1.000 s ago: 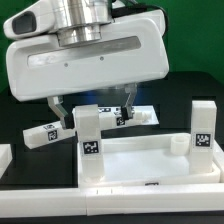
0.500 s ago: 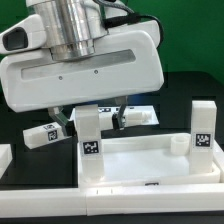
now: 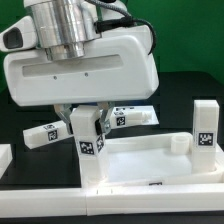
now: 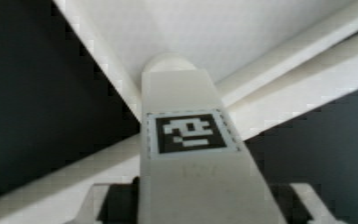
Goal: Assemble desk
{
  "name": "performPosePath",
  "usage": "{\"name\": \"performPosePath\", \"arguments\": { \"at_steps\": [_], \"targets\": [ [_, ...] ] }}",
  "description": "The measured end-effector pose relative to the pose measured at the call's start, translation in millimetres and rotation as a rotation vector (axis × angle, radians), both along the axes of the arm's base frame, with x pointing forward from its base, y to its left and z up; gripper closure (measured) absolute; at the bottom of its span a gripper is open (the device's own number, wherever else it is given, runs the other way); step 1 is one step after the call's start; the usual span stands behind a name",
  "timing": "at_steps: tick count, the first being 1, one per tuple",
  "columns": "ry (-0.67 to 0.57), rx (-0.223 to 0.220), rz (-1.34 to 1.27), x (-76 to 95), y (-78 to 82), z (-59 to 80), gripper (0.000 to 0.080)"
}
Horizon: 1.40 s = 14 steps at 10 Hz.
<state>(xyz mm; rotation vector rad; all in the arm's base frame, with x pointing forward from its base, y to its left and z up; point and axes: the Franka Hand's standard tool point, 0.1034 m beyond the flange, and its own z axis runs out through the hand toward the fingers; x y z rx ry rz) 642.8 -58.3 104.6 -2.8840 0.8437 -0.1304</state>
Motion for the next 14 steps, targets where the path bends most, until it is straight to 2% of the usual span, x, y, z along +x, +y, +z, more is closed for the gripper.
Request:
{"name": "performPosePath", "arguments": {
  "at_steps": [3, 4, 5, 7, 9, 10, 14],
  "targets": [
    [0.023, 0.03, -0.615, -5.2, -2.1, -1.2, 0.0502],
    [0.019, 0.057, -0.739, -7.2, -4.3, -1.6, 0.0502],
    [0.005, 0.054, -0.744, -8.7, -3.2, -1.4, 0.0502],
    [0.007, 0.051, -0.723, -9.4, -2.3, -1.5, 0.0502],
    [-0.026, -0.008, -0.283, -9.0, -0.2, 5.5, 0.0256],
    [-0.034, -0.023, -0.14, -11.8, 0.4, 8.2, 0.0183],
    [-0.067, -0.076, 0.093, -14.6, -1.6, 6.2, 0.0151]
  ]
}}
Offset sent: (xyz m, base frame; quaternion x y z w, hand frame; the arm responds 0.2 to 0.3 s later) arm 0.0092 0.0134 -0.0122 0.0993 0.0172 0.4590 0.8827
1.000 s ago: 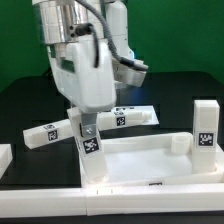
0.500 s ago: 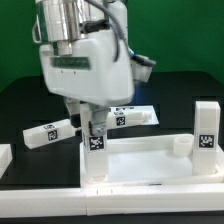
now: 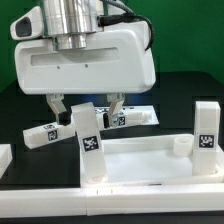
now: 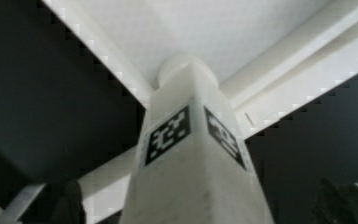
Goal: Assemble desk
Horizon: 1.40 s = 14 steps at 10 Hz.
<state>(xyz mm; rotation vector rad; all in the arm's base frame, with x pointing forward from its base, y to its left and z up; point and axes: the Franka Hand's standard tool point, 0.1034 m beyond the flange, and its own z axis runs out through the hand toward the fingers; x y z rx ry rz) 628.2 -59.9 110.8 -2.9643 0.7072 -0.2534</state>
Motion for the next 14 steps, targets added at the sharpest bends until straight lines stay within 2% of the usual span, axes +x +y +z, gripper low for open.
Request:
{"name": "performPosePath", "arguments": {
  "at_steps": [2, 3, 5, 6, 7, 8, 9, 10, 11, 13, 14],
  "targets": [
    [-0.009, -0.067, 0.332, 2.6, 6.4, 2.6, 0.015],
    [-0.008, -0.065, 0.318, 2.2, 5.4, 1.4, 0.0177],
    [-0.007, -0.065, 0.316, 2.0, 5.3, 0.9, 0.0447],
    [-0.004, -0.051, 0.246, 2.0, 5.7, 0.8, 0.0447],
    [0.0, -0.036, 0.158, 2.0, 5.6, 0.6, 0.0515],
    [0.002, -0.025, 0.093, 2.0, 5.2, 0.5, 0.0515],
    [0.006, -0.011, 0.013, 1.9, 4.9, 0.2, 0.0515],
    [0.014, 0.018, -0.188, 2.0, 6.4, -0.4, 0.0515],
    [0.03, 0.059, -0.449, 0.7, 6.2, -0.8, 0.0515],
    [0.125, 0.175, -0.934, 3.4, 7.3, -1.4, 0.0514],
    [0.145, 0.191, -1.044, 4.3, 7.5, -1.9, 0.0514]
  ]
}}
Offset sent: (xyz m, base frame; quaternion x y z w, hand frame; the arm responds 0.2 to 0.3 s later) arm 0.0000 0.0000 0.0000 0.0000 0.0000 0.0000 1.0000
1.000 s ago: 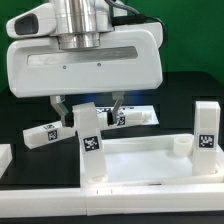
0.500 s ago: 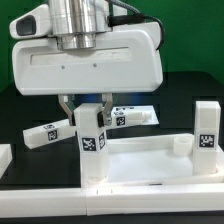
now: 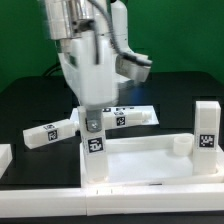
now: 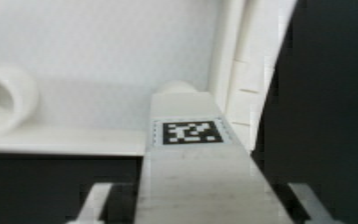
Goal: Assemble desk
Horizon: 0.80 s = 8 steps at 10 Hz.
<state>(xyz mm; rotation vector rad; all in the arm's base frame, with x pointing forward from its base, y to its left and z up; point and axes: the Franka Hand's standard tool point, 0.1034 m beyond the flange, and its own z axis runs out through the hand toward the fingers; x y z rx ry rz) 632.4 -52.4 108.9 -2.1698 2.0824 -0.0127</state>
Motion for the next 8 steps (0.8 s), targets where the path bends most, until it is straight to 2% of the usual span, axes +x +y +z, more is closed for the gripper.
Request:
{"name": "performPosePath", "arguments": {
  "at_steps": [1, 2, 3, 4, 5, 6, 8],
  "targets": [
    [0.006, 0.008, -0.053, -0.2, 0.6, -0.3, 0.0514],
    [0.003, 0.005, -0.024, -0.4, 0.5, -0.5, 0.0458],
    [-0.001, -0.004, 0.06, -1.7, 0.9, -1.8, 0.0458],
    [-0.01, -0.022, 0.271, -5.8, 2.8, -5.6, 0.0276],
    [-0.028, -0.033, 0.498, -7.0, 4.1, -5.3, 0.0276],
    [-0.044, -0.036, 0.676, -9.2, 6.3, -3.4, 0.0175],
    [-0.064, -0.063, 0.78, -12.2, 7.1, -4.7, 0.0155]
  ]
}}
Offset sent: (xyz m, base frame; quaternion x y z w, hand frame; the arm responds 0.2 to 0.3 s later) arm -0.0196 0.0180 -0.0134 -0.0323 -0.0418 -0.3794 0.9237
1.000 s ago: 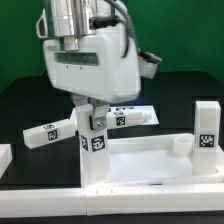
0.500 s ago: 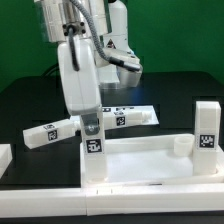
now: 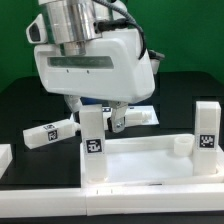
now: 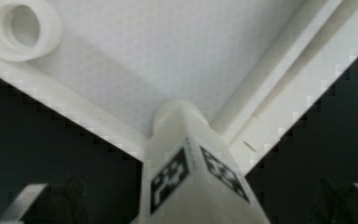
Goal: Assemble desk
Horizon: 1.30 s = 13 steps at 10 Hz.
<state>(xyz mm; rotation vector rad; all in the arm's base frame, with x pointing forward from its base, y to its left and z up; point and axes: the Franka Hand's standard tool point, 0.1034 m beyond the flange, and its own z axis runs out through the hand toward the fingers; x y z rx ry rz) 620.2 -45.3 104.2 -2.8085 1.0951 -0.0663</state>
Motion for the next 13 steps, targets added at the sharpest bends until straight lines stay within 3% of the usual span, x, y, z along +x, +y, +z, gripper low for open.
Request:
{"name": "performPosePath", "arguments": {
  "at_steps": [2, 4, 5, 6, 7, 8, 10, 13],
  "targets": [
    [-0.02, -0.033, 0.223, 0.8, -0.9, 2.1, 0.0151],
    [-0.071, -0.085, 0.6, 8.5, -2.0, 16.1, 0.015],
    [-0.08, -0.093, 0.661, 9.5, -8.4, 17.8, 0.0236],
    [-0.076, -0.091, 0.632, 9.0, -9.1, 16.7, 0.037],
    [-0.074, -0.09, 0.624, 8.8, -9.2, 16.3, 0.037],
    [-0.072, -0.087, 0.591, 8.8, -9.1, 16.2, 0.0515],
    [-0.061, -0.073, 0.42, 9.4, -8.9, 16.1, 0.0515],
    [-0.015, -0.056, -0.174, 9.9, -3.5, 15.3, 0.0514]
  ]
}}
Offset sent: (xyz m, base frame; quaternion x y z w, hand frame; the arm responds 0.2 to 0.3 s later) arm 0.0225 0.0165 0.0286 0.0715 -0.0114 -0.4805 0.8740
